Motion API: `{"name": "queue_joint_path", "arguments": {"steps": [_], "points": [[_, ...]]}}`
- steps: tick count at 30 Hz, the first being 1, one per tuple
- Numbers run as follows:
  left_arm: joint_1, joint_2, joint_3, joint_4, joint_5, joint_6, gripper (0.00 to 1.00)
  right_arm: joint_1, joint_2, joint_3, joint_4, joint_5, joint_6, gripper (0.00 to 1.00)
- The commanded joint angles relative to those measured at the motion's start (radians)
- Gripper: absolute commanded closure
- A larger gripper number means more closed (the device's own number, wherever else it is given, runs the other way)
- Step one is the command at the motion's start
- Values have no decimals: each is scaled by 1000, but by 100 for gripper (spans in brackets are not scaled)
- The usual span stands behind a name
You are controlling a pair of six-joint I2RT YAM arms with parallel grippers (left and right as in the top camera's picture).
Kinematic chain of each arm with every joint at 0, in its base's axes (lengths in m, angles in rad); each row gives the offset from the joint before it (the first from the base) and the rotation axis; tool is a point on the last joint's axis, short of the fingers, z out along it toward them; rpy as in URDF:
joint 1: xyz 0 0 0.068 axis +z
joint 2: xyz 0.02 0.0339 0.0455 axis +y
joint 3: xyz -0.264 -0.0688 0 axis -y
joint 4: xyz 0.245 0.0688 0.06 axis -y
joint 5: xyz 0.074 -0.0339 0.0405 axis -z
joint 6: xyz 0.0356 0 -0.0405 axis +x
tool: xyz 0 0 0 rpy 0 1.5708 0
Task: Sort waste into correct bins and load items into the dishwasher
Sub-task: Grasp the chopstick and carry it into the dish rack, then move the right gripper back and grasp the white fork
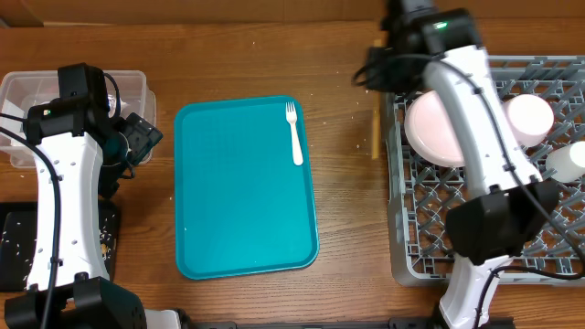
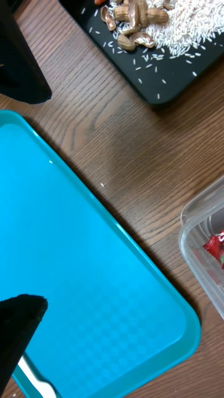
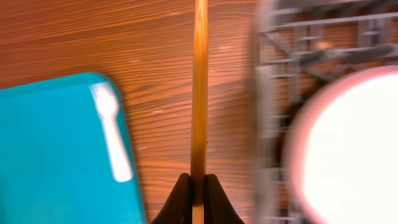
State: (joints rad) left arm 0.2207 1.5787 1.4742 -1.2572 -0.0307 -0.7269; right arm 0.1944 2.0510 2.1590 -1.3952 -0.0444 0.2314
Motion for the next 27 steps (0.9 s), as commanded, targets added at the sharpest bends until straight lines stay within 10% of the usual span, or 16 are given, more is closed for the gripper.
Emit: {"name": "queue_joint_path", "arguments": {"steps": [1,27], "points": [[3,3,0,1,-2,-10,0,-48,5,-50,-9,-2,-137,96],[3,3,0,2,-3,-10,0,-134,-12,-187,39,-172,-159,68]]}}
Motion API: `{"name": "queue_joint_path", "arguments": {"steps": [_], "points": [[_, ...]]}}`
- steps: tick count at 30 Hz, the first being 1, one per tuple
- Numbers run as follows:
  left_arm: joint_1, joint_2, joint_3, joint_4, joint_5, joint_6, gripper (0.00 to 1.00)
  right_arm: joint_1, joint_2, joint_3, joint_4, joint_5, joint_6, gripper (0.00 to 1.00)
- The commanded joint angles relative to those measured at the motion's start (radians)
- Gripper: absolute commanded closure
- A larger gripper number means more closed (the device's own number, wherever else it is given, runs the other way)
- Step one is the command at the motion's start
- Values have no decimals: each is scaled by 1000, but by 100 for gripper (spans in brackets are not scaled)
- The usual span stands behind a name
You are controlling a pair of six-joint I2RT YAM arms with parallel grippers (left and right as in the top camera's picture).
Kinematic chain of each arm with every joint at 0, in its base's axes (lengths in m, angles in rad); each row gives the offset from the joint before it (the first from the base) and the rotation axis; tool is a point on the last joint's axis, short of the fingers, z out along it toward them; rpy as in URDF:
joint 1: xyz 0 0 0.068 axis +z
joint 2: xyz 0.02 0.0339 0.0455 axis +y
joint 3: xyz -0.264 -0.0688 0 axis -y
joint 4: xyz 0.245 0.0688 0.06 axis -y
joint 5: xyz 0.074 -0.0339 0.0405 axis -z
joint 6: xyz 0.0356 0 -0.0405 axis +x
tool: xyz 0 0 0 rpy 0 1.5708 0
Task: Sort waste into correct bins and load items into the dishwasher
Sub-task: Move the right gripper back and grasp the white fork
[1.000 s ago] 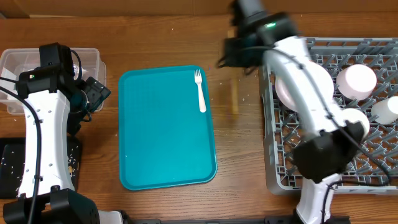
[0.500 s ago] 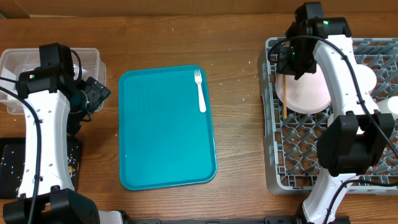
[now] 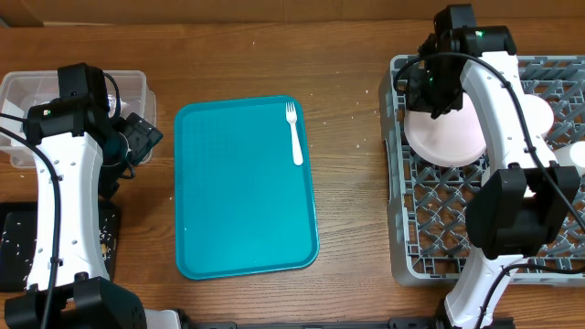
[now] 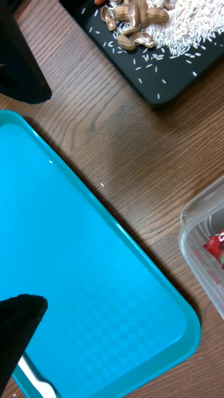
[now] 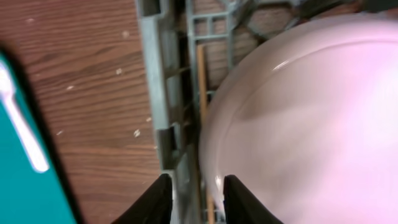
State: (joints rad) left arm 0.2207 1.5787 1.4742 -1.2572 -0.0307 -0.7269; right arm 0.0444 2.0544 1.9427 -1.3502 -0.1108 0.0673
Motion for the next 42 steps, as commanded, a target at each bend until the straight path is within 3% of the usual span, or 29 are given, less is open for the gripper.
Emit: {"name": "queue_joint_path", "arguments": {"steps": [1,3,5,6,8,15,19,25,42], "points": [[3,3,0,2,-2,-10,0,42,-25,43,-9,-143,7,67],[3,3,0,2,-3,-10,0,84,-33,43,1,-174,10,61],[3,3,0,1,-3,-10,0,137,-33,42,20,-187,35,34],[3,3,0,2,-3,-10,0,196,-32,34,69,-184,88,11],[3,3,0,2,-3,-10,0,279,-32,19,162,-165,151,0],[3,3,0,1,-3,-10,0,481,22,-13,352,100,282,0],[3,3,0,1,-3,-10,0,549,118,-13,434,138,291,0],[3,3,0,2,-3,-10,0,565,249,-13,492,143,312,0],[3,3,0,1,-3,-10,0,592,333,-13,507,136,352,0]]}}
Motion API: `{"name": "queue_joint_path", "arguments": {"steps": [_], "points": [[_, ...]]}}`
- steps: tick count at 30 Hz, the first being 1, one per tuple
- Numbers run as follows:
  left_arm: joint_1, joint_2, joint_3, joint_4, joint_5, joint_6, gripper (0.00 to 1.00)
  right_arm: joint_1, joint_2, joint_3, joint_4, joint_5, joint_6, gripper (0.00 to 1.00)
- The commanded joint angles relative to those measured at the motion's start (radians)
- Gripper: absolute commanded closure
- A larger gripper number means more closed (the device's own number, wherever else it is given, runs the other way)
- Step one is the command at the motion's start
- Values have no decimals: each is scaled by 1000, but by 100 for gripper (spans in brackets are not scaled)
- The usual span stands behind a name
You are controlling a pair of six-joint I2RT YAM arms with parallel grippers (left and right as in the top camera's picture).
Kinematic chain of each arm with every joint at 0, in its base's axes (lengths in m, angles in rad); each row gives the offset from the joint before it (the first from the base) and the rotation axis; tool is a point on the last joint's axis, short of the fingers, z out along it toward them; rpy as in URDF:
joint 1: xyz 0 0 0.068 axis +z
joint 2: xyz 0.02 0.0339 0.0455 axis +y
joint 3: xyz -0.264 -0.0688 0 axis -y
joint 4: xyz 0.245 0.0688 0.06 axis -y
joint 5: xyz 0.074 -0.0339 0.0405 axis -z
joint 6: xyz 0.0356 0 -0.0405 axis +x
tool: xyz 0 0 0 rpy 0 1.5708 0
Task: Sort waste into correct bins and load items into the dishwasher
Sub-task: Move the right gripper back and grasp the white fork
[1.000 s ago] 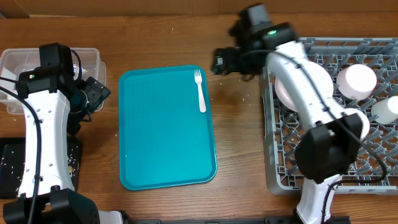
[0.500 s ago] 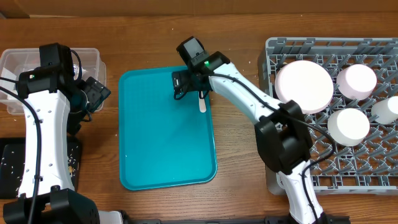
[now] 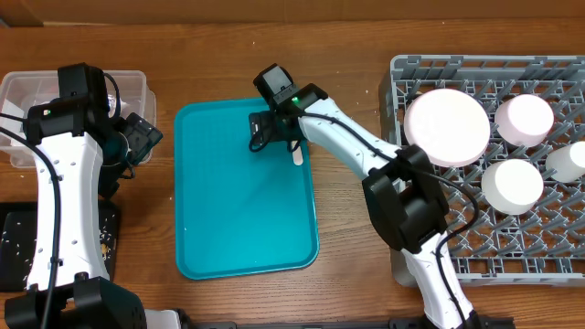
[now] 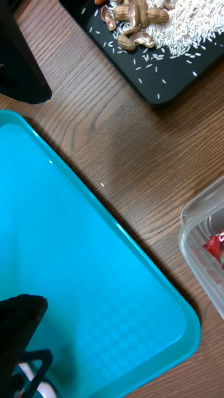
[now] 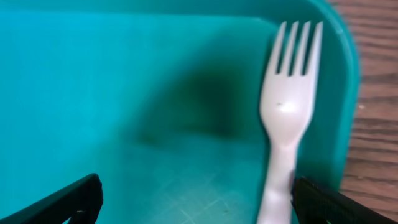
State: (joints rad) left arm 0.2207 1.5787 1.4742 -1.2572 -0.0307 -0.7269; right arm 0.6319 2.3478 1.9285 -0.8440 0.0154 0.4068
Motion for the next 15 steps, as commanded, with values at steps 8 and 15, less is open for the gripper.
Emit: {"name": "queue_joint_path", "arguments": {"steps": [8,15], "points": [[3,3,0,1,-3,-10,0,31,41,0,-6,13,13,22],[3,3,0,2,-3,-10,0,64,42,0,-27,119,13,55]]}}
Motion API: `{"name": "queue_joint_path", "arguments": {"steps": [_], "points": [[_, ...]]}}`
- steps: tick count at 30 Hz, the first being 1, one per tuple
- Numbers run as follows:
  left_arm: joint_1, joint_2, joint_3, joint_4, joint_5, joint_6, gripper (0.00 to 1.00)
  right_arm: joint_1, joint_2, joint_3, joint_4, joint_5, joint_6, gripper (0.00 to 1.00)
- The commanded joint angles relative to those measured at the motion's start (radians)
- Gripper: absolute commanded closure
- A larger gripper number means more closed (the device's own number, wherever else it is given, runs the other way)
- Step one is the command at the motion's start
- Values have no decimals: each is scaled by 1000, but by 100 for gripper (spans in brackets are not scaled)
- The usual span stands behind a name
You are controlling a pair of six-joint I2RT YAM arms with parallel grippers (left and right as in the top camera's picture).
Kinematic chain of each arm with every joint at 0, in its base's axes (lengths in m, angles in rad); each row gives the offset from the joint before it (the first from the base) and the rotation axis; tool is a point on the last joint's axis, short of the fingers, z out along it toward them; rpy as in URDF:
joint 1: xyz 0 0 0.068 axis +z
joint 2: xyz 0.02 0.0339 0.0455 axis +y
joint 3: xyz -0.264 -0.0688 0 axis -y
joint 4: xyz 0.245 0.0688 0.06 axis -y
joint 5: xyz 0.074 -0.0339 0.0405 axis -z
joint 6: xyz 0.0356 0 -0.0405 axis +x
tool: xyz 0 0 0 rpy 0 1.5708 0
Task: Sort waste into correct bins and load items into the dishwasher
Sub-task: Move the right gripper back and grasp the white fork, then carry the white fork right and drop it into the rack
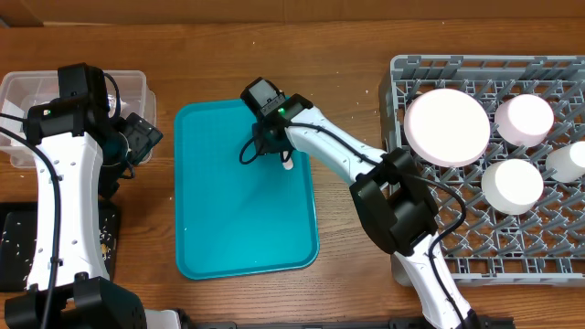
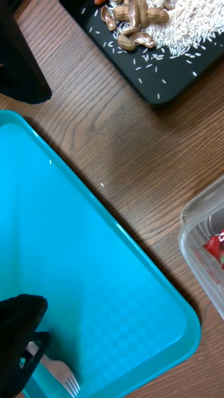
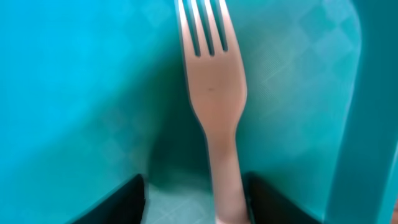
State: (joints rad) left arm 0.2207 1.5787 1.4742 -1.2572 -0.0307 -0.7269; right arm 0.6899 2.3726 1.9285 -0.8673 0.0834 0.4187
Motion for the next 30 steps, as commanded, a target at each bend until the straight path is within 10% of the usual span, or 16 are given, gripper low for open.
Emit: {"name": "queue_joint_path", "arguments": {"steps": [1,6,30], "points": [[3,3,0,2,-3,-10,0,6,17,0,-6,61,0,57],[3,3,0,1,-3,-10,0,6,24,0,-15,74,-2,79],[3,3,0,2,-3,-10,0,-109,-39,491,-504,48,-19,93]]}}
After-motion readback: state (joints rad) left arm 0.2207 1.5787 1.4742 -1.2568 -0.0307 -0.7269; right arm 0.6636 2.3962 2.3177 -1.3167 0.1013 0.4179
